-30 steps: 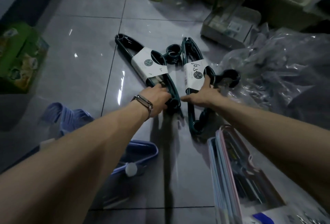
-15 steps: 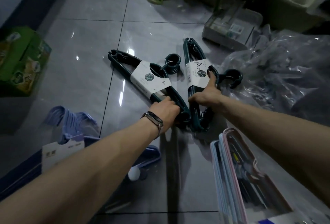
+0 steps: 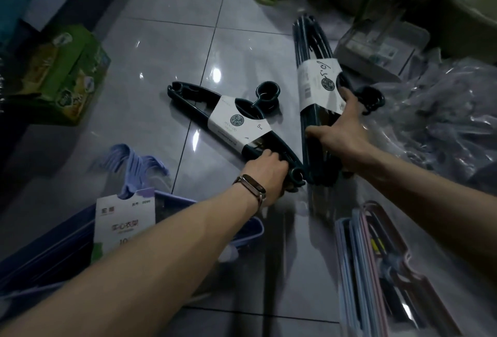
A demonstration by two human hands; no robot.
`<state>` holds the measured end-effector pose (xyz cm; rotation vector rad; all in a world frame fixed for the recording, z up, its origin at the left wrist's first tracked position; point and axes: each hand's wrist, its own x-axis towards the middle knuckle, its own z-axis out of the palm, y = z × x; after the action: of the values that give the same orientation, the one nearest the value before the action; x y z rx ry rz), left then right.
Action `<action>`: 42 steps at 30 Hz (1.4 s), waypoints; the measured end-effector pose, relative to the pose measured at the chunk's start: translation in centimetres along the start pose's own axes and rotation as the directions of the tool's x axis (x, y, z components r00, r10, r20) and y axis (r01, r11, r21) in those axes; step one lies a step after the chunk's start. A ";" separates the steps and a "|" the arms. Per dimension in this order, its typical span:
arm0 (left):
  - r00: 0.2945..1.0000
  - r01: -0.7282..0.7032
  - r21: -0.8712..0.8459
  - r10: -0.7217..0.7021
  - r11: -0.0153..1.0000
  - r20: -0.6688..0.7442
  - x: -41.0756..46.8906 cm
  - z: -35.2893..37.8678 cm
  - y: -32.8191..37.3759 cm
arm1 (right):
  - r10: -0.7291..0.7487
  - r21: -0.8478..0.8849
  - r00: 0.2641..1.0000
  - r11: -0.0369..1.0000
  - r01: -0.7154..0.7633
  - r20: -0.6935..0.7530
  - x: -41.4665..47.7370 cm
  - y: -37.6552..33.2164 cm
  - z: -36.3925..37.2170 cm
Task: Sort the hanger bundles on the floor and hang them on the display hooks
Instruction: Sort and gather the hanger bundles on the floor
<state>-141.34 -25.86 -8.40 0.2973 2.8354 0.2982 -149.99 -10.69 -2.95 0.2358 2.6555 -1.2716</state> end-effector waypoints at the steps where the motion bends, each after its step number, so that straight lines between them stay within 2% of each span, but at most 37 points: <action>1: 1.000 0.003 -0.034 -0.003 0.999 -0.013 -0.1 -0.3 -0.5 | -0.038 0.004 0.999 0.999 0.038 0.010 -0.3 -0.6 0.1; 5: 0.987 0.025 -0.126 -0.044 0.992 -0.155 -1.5 -2.2 -3.1 | -0.207 -0.051 0.975 0.976 0.212 0.085 -1.2 -2.6 1.7; 8: 0.938 0.187 -0.269 -0.253 0.945 -0.238 -2.5 -3.3 -6.3 | -0.293 -0.086 0.933 0.945 0.316 0.207 -1.4 -3.1 3.5; 10: 0.838 0.364 -0.401 -0.483 0.841 -0.253 -2.8 -3.5 -8.4 | -0.300 -0.125 0.909 0.930 0.347 0.290 -1.8 -3.2 5.0; 11: 0.782 0.440 -0.475 -0.585 0.762 -0.213 -2.9 -3.6 -9.3 | -0.291 -0.151 0.901 0.924 0.352 0.321 -2.0 -3.1 5.7; 12: 0.739 0.495 -0.549 -0.659 0.673 -0.141 -3.0 -3.5 -10.0 | -0.283 -0.189 0.898 0.914 0.359 0.336 -2.3 -3.1 6.5; 14: 0.687 0.514 -0.723 -0.726 0.462 0.024 -3.2 -3.4 -10.6 | -0.273 -0.261 0.906 0.895 0.363 0.322 -2.9 -3.2 7.7; 16: 0.665 0.453 -0.869 -0.725 0.199 0.180 -3.4 -3.3 -10.5 | -0.238 -0.302 0.926 0.896 0.326 0.294 -3.1 -3.5 8.3; 17: 0.677 0.426 -0.897 -0.699 0.117 0.231 -3.4 -3.2 -10.1 | -0.223 -0.323 0.930 0.892 0.315 0.292 -3.0 -3.7 8.5; 21: 0.754 0.361 -0.932 -0.579 -0.028 0.309 -2.8 -3.2 -8.4 | -0.217 -0.395 0.914 0.849 0.350 0.343 -1.8 -3.7 7.8; 25: 0.801 0.358 -0.928 -0.477 -0.100 0.361 -2.5 -3.6 -6.7 | -0.129 -0.446 0.906 0.836 0.318 0.403 -1.2 -3.8 7.1; 27: 0.810 0.358 -0.929 -0.464 -0.092 0.358 -2.3 -3.5 -6.1 | -0.138 -0.462 0.904 0.822 0.333 0.405 -1.5 -3.5 7.3; 29: 0.821 0.369 -0.929 -0.466 -0.008 0.330 -2.1 -3.3 -5.9 | -0.160 -0.481 0.902 0.801 0.356 0.401 -1.7 -3.2 7.6; 32: 0.824 0.449 -0.859 -0.486 0.248 0.291 -2.3 -3.6 -6.1 | -0.172 -0.525 0.902 0.763 0.377 0.397 -1.7 -2.8 7.8; 35: 0.836 0.478 -0.756 -0.494 0.446 0.237 -2.5 -3.7 -6.4 | -0.188 -0.589 0.898 0.698 0.407 0.397 -2.0 -2.5 7.8; 39: 0.881 0.465 -0.473 -0.442 0.748 0.168 -5.0 -4.9 -5.4 | -0.224 -0.652 0.893 0.618 0.439 0.390 -4.4 -2.0 6.8; 42: 0.885 0.466 -0.343 -0.432 0.815 0.176 -8.2 -6.5 -3.7 | -0.226 -0.672 0.897 0.598 0.436 0.381 -8.1 -1.7 4.9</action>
<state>-136.13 -32.42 -1.13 -0.4295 2.5765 0.6884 -142.02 -16.06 -2.78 -0.5473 2.7830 -0.1218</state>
